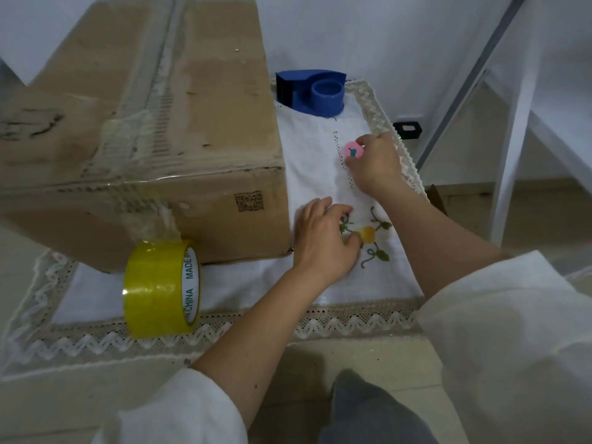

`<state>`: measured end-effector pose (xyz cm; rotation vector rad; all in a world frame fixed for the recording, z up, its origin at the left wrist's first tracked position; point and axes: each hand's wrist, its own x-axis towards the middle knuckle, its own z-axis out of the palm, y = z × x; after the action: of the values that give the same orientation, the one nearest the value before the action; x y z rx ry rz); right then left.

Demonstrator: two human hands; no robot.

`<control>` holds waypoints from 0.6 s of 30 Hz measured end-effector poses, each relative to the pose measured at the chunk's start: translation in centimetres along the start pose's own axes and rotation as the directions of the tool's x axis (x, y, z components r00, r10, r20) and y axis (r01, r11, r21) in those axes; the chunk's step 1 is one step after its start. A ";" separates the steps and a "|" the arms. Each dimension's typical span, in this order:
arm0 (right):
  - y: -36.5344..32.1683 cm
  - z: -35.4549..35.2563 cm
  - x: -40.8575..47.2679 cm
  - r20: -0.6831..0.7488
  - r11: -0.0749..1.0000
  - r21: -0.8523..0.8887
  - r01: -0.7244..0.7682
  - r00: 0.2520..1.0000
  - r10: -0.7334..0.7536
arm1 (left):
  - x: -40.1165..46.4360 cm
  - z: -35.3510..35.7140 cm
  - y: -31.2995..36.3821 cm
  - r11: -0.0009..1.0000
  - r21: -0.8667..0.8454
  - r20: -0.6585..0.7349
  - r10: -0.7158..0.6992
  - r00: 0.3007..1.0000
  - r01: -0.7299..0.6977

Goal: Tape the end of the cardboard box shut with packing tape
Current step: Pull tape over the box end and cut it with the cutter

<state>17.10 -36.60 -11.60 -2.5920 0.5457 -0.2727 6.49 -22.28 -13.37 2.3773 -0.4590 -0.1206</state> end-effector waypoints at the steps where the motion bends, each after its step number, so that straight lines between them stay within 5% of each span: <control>1: 0.0 -0.1 -0.2 -0.005 0.999 0.050 -0.006 1.000 0.006 | -0.2 -0.1 0.0 1.000 -0.013 -0.002 -0.003 1.000 0.003; 10: -2.4 -2.7 -6.6 -0.103 0.850 0.527 -0.011 0.992 0.077 | -4.0 -2.9 1.2 0.978 -0.200 -0.131 0.036 0.991 -0.062; 15: -6.1 -5.6 -12.9 -0.292 0.658 0.715 0.234 0.956 -0.023 | -8.0 -6.5 2.8 0.919 -0.352 -0.347 0.048 0.937 -0.177; 18: -8.1 -6.7 -16.6 -0.475 0.522 0.717 0.461 0.872 -0.118 | -10.5 -9.5 2.7 0.885 -0.374 -0.559 0.024 0.829 -0.278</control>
<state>2.90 -25.72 -3.42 -1.6644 0.0181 -0.9195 -2.05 -14.42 -4.91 1.8003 -0.3034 0.4743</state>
